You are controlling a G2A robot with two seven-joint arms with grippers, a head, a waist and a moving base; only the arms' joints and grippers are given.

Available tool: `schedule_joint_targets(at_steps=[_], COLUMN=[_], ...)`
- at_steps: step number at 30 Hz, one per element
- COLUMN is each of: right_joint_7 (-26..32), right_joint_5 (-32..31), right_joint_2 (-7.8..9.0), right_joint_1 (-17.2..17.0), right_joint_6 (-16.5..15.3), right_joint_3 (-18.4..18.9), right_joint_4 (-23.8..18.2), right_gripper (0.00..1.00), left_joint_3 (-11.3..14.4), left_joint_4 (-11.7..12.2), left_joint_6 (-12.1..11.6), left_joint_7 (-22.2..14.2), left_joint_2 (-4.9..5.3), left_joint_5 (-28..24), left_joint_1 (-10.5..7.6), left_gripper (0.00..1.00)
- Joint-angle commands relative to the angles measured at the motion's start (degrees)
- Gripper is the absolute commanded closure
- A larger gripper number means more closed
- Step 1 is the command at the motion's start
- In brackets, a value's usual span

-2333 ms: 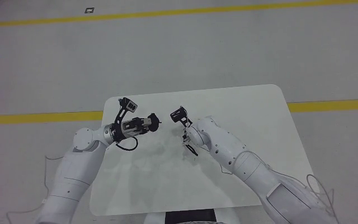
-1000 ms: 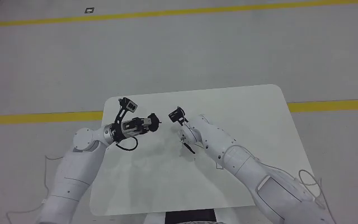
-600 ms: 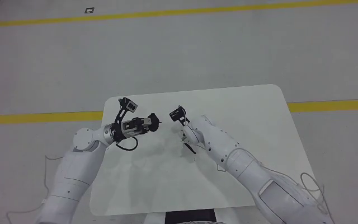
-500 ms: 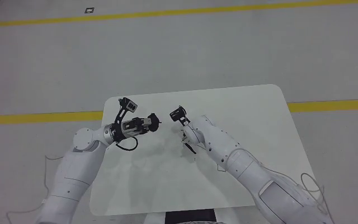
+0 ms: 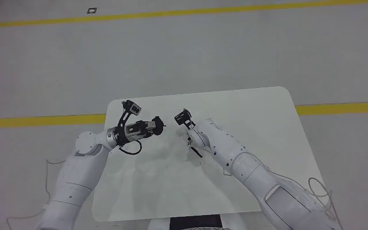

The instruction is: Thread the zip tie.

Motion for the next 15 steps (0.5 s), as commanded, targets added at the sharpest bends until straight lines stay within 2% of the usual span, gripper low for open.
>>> schedule_joint_targets(at_steps=[1, 5, 10, 15], right_joint_7=[0.14, 0.30, 0.43, 0.37], right_joint_5=[0.13, 0.42, 0.57, 0.48], right_joint_2=[-0.16, -0.66, -1.22, -1.63], right_joint_1=[0.25, 0.87, 1.41, 1.65], right_joint_6=[-0.13, -0.29, -0.32, -0.21], right_joint_3=[0.02, -0.13, -0.38, -0.35], right_joint_4=[0.58, 1.89, 3.39, 4.13], right_gripper=[0.65, 0.70, 0.82, 1.00], left_joint_3=[0.00, 0.00, 0.00, 0.00], left_joint_4=[0.00, 0.00, 0.00, 0.00], left_joint_6=[0.00, 0.00, 0.00, 0.00], left_joint_7=[0.00, 0.00, 0.00, 0.00], left_joint_2=[0.00, 0.00, 0.00, 0.00], left_joint_5=[0.00, 0.00, 0.00, 0.00], left_joint_1=[0.00, 0.00, 0.00, 0.00], left_gripper=[1.00, 1.00, 1.00, 1.00])
